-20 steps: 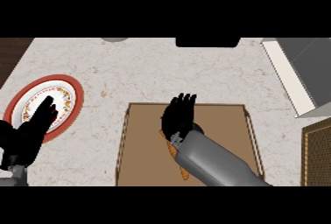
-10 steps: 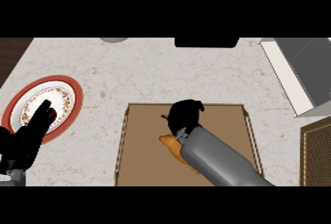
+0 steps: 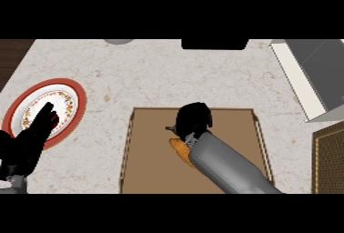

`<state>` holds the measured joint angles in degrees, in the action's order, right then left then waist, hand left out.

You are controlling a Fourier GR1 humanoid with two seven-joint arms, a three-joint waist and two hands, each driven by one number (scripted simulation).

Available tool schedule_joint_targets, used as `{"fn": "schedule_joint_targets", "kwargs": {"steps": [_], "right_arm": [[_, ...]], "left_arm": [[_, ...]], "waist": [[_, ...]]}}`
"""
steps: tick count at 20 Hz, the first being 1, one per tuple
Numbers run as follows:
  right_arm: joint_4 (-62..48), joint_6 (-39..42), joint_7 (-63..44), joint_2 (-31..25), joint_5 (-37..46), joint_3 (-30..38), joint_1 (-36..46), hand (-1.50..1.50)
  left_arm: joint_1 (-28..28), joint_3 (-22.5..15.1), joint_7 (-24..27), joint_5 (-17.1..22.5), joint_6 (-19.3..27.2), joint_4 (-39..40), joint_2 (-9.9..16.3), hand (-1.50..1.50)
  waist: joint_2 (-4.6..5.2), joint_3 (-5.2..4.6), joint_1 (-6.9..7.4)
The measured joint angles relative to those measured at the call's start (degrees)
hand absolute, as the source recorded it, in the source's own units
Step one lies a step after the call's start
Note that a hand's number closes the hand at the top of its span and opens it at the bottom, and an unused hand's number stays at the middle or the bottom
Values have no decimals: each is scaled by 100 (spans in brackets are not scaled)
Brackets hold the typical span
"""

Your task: Pick the eggplant from the tray and place it in the tiered shelf

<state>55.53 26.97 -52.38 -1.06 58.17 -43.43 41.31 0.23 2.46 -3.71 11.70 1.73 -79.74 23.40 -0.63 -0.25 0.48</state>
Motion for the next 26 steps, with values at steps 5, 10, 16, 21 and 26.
{"fn": "schedule_joint_targets", "kwargs": {"steps": [5,10,16,21,26], "right_arm": [[278,-212,-20,15,330,61,-14,150],[63,-1087,-586,-706,203,1756,362,150],[-361,-2037,-1196,-1358,202,3492,991,150],[-703,-2589,-1487,-1543,544,4282,1610,150],[-729,-3106,-1626,-1518,973,4797,2175,150]], "left_arm": [[60,88,-54,-38,-74,-63,-27,0],[134,175,-31,-4,-35,-64,-29,0],[40,148,-26,-12,-68,-87,-30,0],[-18,16,-78,-77,-93,-147,-79,0],[-98,-14,-130,-93,-122,-127,-82,0]], "waist": [[21,9,-7],[79,44,-186],[174,42,-35],[177,32,166],[154,24,216]]}}
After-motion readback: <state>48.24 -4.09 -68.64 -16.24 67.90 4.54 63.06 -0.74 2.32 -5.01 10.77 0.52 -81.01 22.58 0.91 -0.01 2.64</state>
